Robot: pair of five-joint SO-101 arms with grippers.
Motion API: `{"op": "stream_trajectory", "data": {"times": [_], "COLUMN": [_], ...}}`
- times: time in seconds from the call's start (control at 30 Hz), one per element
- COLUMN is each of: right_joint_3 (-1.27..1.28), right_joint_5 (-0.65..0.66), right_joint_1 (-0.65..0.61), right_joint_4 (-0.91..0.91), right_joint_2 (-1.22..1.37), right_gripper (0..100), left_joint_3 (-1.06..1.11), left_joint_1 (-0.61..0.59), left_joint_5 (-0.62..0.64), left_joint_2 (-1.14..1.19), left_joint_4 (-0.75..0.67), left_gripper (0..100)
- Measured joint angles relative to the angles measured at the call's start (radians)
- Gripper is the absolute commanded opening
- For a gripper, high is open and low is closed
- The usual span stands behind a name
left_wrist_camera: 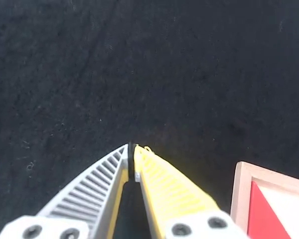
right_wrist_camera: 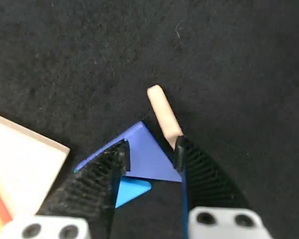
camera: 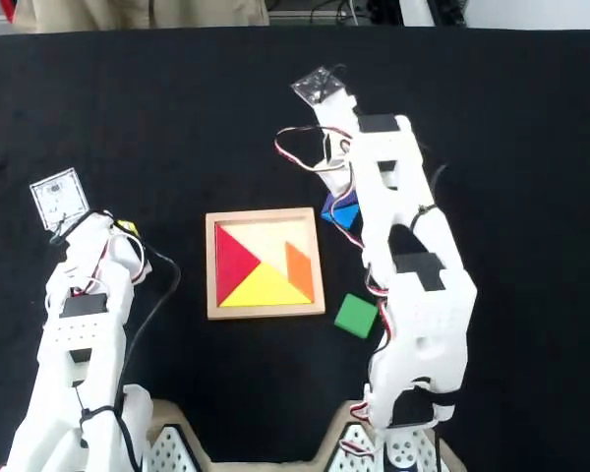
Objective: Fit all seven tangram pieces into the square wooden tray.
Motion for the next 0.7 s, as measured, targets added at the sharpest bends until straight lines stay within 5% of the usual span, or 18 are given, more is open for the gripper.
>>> {"op": "stream_trajectory", "data": {"times": [0.7], "right_joint_3": [0.055], "right_joint_5": [0.060], "right_joint_1": [0.011], "right_joint_4": [0.061], "right_joint_2": [-0.032], "right_gripper": [16.2], "left_joint_3": [0.000], "left_joint_1": [0.029], "left_joint_5": [-0.023], "left_joint_2": [0.000], "left_joint_4": [0.000], "left_gripper": [3]}}
